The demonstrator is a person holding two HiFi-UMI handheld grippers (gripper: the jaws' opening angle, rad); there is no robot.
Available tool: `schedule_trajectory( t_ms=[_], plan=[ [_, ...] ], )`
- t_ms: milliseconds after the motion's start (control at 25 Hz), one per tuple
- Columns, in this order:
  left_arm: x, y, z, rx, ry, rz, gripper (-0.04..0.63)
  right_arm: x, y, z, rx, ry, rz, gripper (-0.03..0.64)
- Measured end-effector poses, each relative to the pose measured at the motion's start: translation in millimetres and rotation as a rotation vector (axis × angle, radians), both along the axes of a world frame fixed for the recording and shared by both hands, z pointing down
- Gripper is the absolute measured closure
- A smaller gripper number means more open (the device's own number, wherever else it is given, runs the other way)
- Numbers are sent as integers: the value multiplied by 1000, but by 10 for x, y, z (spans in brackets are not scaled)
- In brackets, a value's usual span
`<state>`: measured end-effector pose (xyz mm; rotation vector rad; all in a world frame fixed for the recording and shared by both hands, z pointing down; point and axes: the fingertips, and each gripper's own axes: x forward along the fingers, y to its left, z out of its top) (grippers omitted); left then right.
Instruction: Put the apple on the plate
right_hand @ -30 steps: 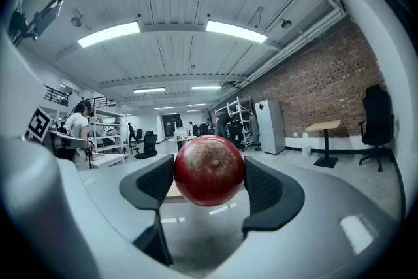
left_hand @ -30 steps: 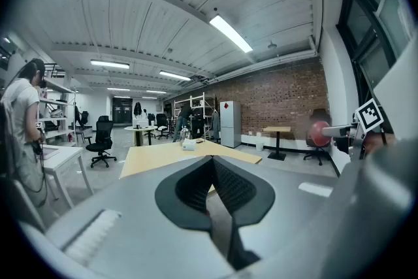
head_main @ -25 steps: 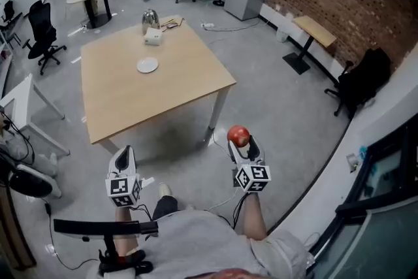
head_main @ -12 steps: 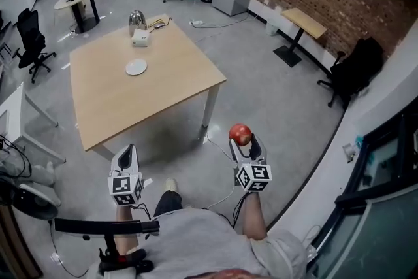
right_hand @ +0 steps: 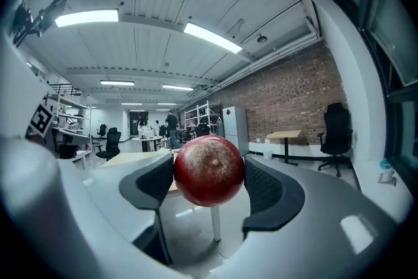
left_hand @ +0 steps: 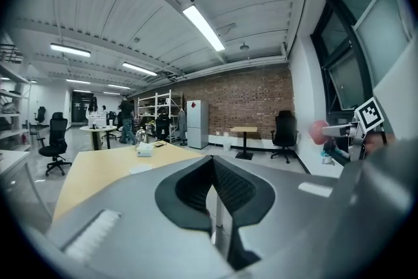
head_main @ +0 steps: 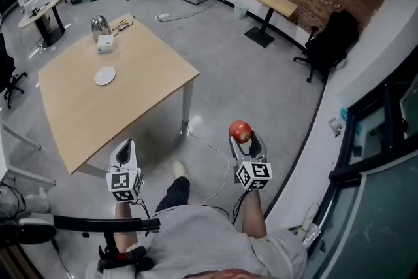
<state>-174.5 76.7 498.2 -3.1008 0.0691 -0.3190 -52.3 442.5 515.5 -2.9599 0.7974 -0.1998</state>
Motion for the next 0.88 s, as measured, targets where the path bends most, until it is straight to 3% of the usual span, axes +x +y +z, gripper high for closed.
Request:
schedule_trajectory(
  t_ms=[240, 480, 720, 880],
  plan=[
    [769, 122, 58, -3, 19, 102, 577, 347, 172, 7, -12, -6, 76, 273],
    [1459, 79, -11, -46, 3, 151, 577, 871, 82, -52, -13, -13, 105, 273],
    [2070, -189, 27, -29, 7, 141, 577, 1562, -220, -83, -6, -21, 83, 273],
    [2227, -347, -58, -48, 6, 97, 577, 1868, -426, -133, -11, -20, 38, 273]
  ],
)
